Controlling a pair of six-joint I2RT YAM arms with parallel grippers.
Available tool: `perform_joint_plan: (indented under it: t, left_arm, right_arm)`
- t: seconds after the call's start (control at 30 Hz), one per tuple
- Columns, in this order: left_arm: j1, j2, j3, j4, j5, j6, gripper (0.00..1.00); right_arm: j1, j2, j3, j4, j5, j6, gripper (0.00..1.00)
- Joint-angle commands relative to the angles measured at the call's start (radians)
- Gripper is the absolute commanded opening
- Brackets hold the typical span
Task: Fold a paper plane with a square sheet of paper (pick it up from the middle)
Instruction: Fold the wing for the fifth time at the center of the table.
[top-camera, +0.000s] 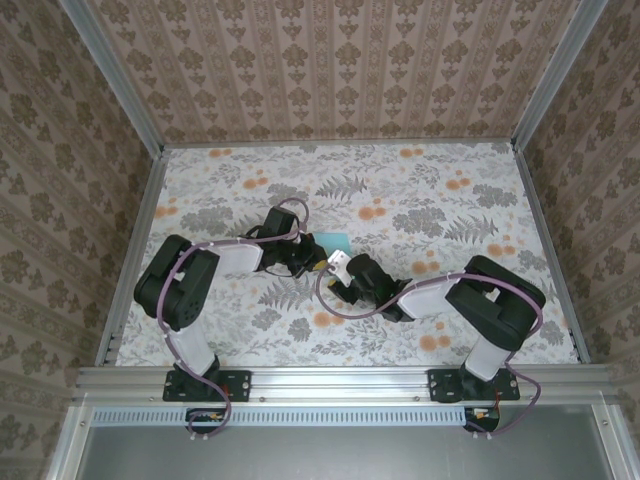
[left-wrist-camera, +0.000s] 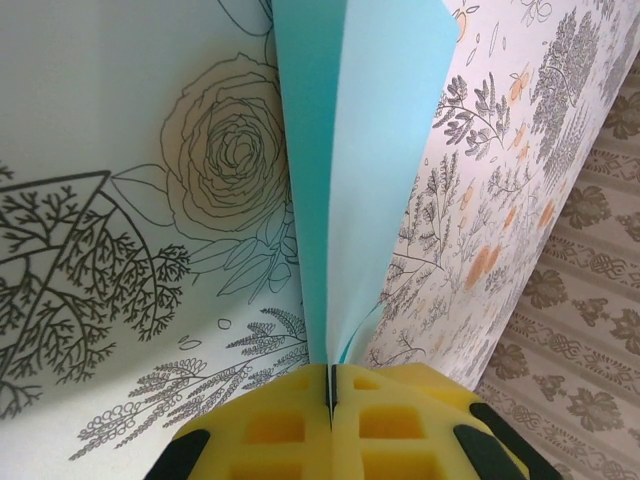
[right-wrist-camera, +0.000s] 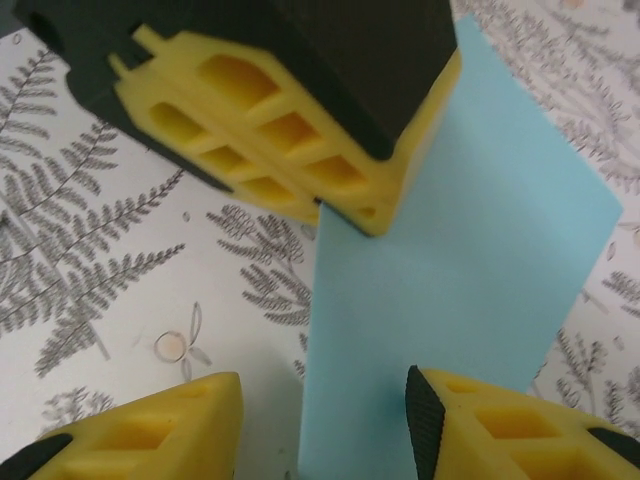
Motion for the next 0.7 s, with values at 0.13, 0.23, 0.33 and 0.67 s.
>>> perform_joint_plan:
  t: [0.13, 0.23, 0.33, 0.67]
  left_arm:
    - [-0.004, -0.037, 0.025, -0.012, 0.005, -0.001, 0.02]
    - [-0.005, -0.039, 0.026, -0.018, 0.007, 0.004, 0.02]
    - [-0.005, -0.039, 0.026, -0.018, 0.010, 0.003, 0.03]
    - [0.038, -0.094, 0.022, -0.066, 0.000, 0.038, 0.27]
  right_arm:
    - [0.007, 0.058, 0.019, 0.084, 0.053, -0.072, 0.38]
    - [0.007, 0.071, 0.021, 0.096, 0.060, -0.090, 0.34]
    - [0.007, 0.077, 0.023, 0.103, 0.061, -0.095, 0.29]
    - [0.003, 0.041, 0.004, 0.098, 0.018, -0.059, 0.15]
